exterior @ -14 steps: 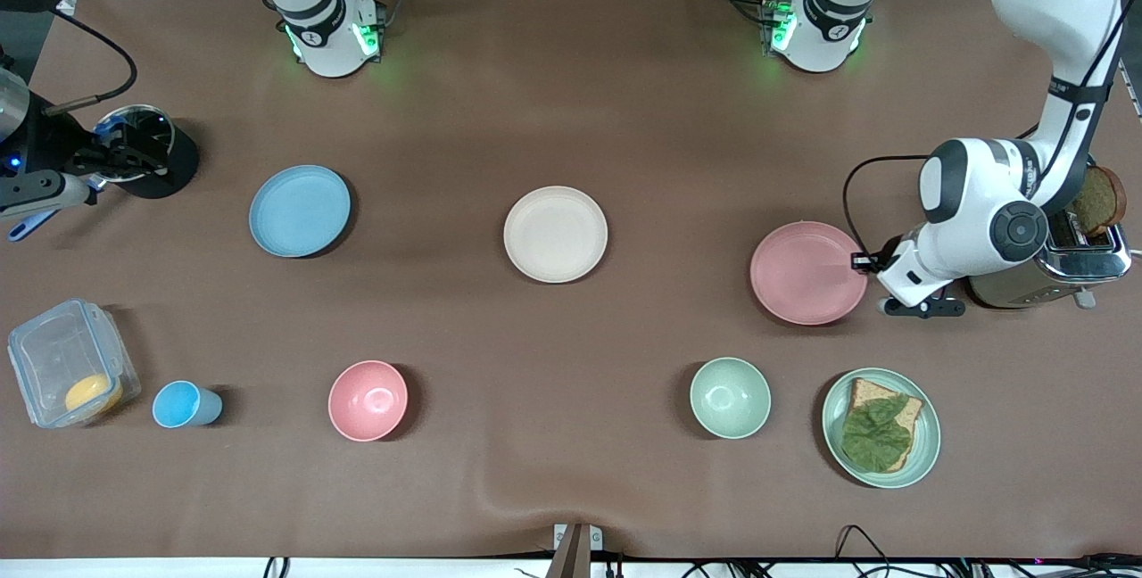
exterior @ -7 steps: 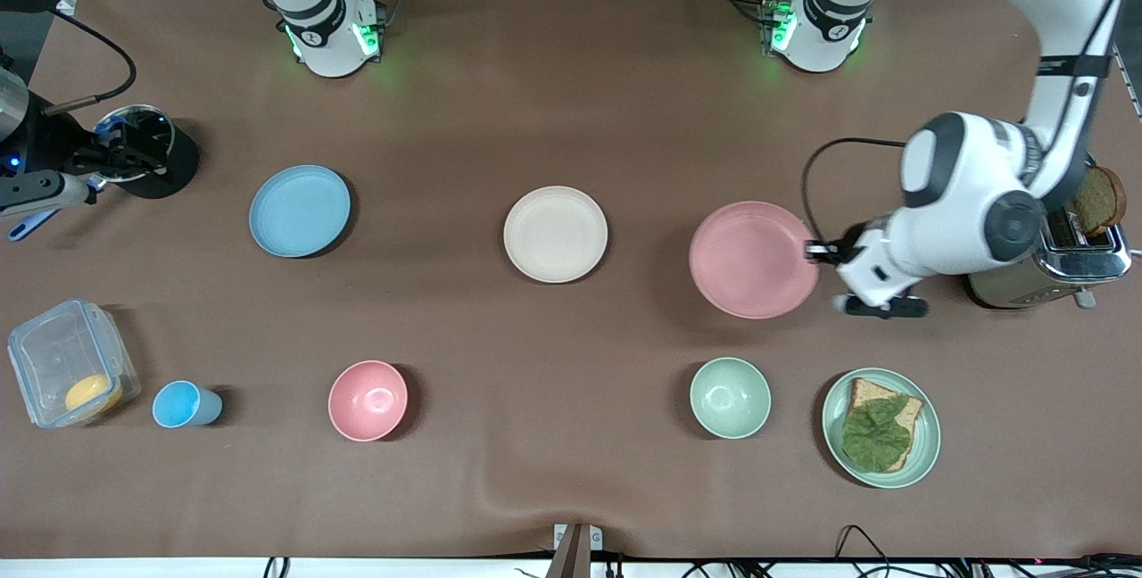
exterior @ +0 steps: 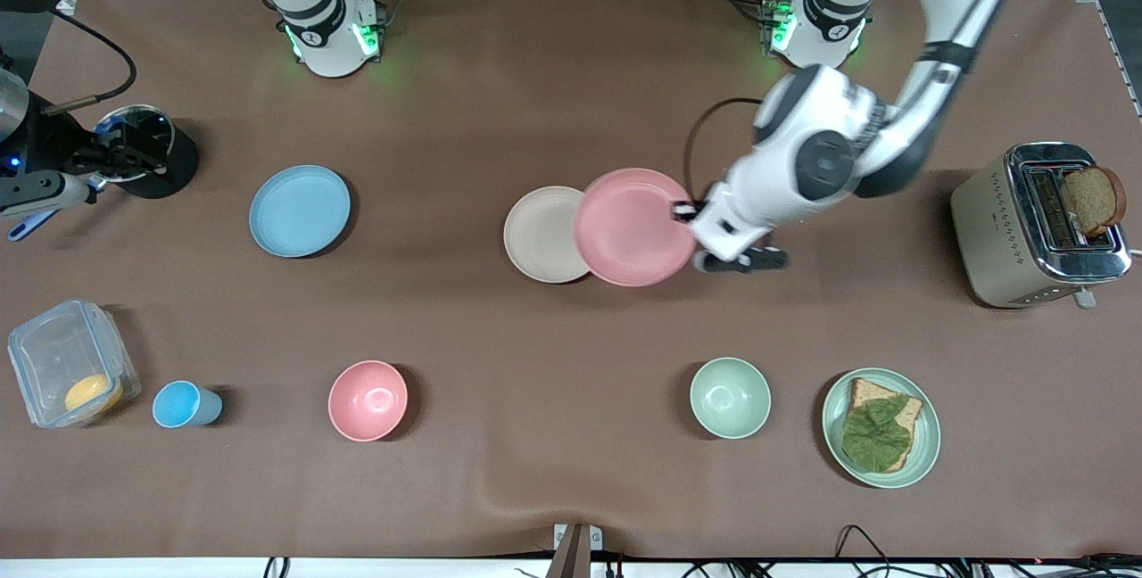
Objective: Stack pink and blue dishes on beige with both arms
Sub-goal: 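Carry the pink plate with the left gripper onto the beige plate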
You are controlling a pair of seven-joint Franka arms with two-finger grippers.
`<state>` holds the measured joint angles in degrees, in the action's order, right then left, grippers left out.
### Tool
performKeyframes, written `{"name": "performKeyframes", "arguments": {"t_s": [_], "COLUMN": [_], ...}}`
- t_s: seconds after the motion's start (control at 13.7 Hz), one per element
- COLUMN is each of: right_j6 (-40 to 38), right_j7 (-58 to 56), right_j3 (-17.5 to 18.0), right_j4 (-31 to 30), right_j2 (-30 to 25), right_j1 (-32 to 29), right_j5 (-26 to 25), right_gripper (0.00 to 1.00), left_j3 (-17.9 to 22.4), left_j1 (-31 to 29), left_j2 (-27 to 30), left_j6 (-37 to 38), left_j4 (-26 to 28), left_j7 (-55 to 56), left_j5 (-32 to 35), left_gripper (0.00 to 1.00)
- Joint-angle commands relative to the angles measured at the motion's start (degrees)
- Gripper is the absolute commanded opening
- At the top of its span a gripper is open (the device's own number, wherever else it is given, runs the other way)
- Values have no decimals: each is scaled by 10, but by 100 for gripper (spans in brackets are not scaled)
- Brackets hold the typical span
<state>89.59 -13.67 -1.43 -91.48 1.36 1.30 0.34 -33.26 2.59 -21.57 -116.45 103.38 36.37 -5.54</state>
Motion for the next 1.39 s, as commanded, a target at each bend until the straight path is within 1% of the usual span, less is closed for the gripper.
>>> {"name": "performKeyframes", "arguments": {"t_s": [0.0,0.15,0.29,0.58,0.8,1.02,1.32], "right_j6": [-4,-5,-6,-3,-10,-27,-23], "right_j7": [4,3,4,5,-5,-6,-6], "right_j3": [3,3,3,3,5,4,3], "right_j4": [10,10,10,11,-6,-12,-51], "right_j2": [3,3,3,12,20,27,25], "right_j1": [-4,-2,-8,-17,-16,-21,-41], "right_j5": [-11,-16,-16,-7,-10,-16,-17], "right_gripper": [100,100,100,100,100,100,100], "left_j3": [4,6,6,6,7,7,8], "left_j1": [49,76,76,82,94,98,99], "left_j2": [-32,-48,-67,-81,-108,-123,-136], "left_j6": [-48,-91,-123,-192,-232,-251,-273], "left_j4": [-4,12,28,67,70,73,73], "left_j7": [60,78,80,80,81,81,80], "left_j5": [-2,10,35,38,38,38,39], "left_gripper": [0,0,0,0,0,0,0]}}
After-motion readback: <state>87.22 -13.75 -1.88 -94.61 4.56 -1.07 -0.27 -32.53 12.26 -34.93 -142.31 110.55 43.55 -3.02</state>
